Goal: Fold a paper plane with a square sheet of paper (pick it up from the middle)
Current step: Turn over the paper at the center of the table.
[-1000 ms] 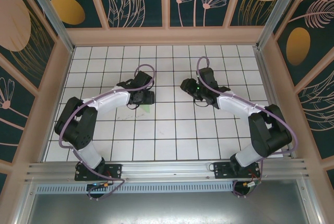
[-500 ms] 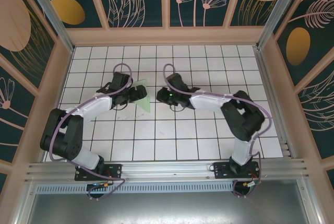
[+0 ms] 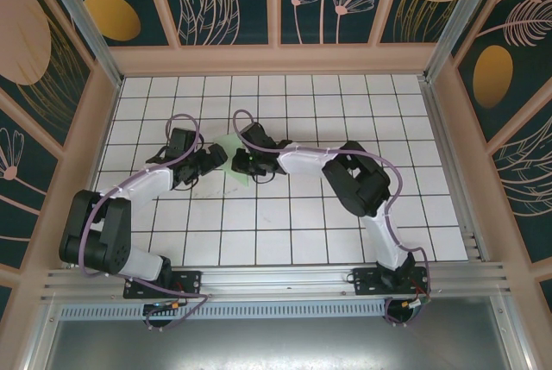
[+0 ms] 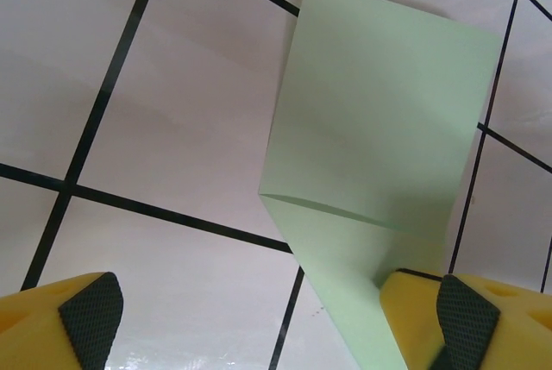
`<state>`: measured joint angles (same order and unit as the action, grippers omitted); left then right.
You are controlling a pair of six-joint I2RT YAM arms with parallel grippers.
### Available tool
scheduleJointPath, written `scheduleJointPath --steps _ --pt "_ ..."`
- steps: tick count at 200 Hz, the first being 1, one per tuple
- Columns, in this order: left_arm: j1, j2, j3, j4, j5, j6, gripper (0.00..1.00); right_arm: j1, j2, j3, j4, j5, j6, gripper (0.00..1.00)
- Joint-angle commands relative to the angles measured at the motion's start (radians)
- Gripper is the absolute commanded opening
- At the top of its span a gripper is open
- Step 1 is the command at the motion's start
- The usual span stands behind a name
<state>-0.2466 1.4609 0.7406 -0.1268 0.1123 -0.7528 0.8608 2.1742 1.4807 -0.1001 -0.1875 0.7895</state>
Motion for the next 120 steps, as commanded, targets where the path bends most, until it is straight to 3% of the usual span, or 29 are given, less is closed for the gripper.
scheduleJointPath --steps 1,39,77,93,120 --pt "0.007 -0.015 -0.005 0.022 0.000 -0.006 0.97 -0.014 0.017 0.024 -0.134 0.043 -0.075 0.17" --pt "0.007 -0.015 -0.007 0.035 0.035 0.012 0.99 -0.042 -0.042 -0.100 -0.182 0.010 -0.296 0.17" --pt "0.007 -0.007 -0.017 0.086 0.136 0.019 0.99 -0.066 -0.226 -0.281 -0.132 0.009 -0.529 0.17" --pt "0.006 0.001 -0.022 0.111 0.176 0.015 0.98 -0.065 -0.300 -0.304 -0.078 -0.020 -0.522 0.18" --pt "0.007 0.011 -0.027 0.132 0.225 0.004 0.99 -0.068 -0.343 -0.308 -0.023 -0.004 -0.358 0.20"
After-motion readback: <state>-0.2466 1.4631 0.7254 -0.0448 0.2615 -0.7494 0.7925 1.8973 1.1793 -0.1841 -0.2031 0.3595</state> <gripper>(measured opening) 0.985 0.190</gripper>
